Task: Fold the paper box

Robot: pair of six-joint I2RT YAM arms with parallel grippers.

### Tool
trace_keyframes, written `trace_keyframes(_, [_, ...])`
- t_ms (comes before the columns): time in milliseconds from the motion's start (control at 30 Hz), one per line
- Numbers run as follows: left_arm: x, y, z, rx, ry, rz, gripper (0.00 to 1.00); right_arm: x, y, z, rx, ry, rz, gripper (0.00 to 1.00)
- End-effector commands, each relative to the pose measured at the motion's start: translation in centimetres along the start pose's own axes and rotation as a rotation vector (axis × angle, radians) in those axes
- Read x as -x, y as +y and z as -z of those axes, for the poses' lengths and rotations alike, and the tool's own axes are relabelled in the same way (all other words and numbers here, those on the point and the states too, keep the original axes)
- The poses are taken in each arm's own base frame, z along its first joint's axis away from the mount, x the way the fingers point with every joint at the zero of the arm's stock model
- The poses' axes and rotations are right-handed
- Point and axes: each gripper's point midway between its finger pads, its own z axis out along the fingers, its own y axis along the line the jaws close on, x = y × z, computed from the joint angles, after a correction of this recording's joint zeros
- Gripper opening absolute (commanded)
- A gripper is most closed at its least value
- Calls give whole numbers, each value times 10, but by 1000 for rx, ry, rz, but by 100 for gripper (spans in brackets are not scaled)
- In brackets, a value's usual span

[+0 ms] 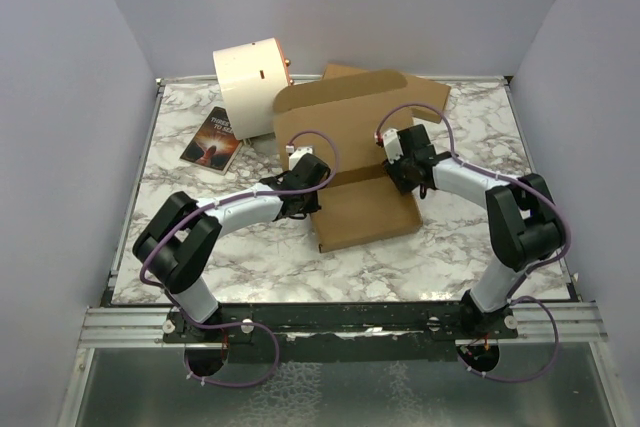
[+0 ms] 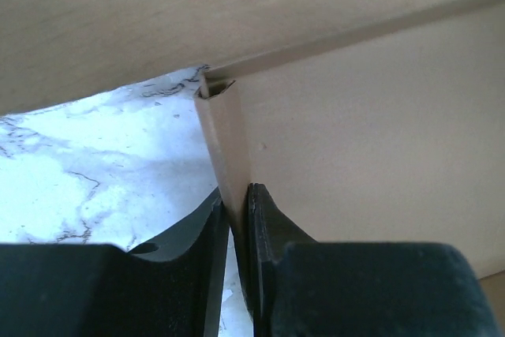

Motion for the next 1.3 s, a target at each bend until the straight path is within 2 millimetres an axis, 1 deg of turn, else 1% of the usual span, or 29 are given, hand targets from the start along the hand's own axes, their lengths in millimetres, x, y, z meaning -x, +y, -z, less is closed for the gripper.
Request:
trace_keyframes(0, [-11, -4, 3, -23, 35, -29, 17, 6, -2, -5, -15, -18, 29, 38])
trace_keyframes(100, [-11, -4, 2, -22, 36, -30, 18, 10, -2, -7, -16, -27, 22, 39])
trace_keyframes(233, [-11, -3, 3, -17, 32, -29, 18, 7, 0, -7, -9, -18, 17, 38])
trace_keyframes(433, [-9, -1, 4, -6, 23, -25, 19, 4, 26, 14, 145, -44, -20, 39])
trace_keyframes(533, [-7, -2, 4, -8, 16, -19, 19, 3, 33, 24, 184, -54, -24, 42])
trace_keyframes(567, [-6, -3, 4, -9, 13, -13, 18, 3, 35, 27, 194, -57, -25, 45])
trace_keyframes(600, [-5, -4, 5, -12, 8, -11, 19, 1, 37, 30, 202, -57, -24, 48])
trace_keyframes(633, [-5, -4, 5, -14, 6, -7, 18, -2, 38, 32, 206, -54, -27, 49])
trace_keyframes(800, [1, -6, 7, -21, -21, 12, 18, -20, 42, 36, 212, -25, -34, 50])
trace_keyframes(900, [3, -8, 7, -23, -30, 14, 16, -19, 39, 38, 224, -34, -67, 50])
trace_keyframes(933, [4, -9, 6, -22, -33, 13, 15, -17, 37, 39, 231, -42, -82, 53])
trace_keyframes(1033, [9, -11, 5, -13, -49, -2, 7, -13, 36, 41, 276, -53, -122, 58])
trace_keyframes(1133, [17, -15, 3, 2, -70, -25, 4, -12, 34, 45, 321, -72, -168, 67])
trace_keyframes(1167, [20, -15, 3, 10, -75, -34, 4, -11, 33, 47, 340, -82, -187, 71])
trace_keyframes(1267, [28, -17, -1, 29, -90, -48, 3, -7, 29, 55, 384, -117, -240, 86])
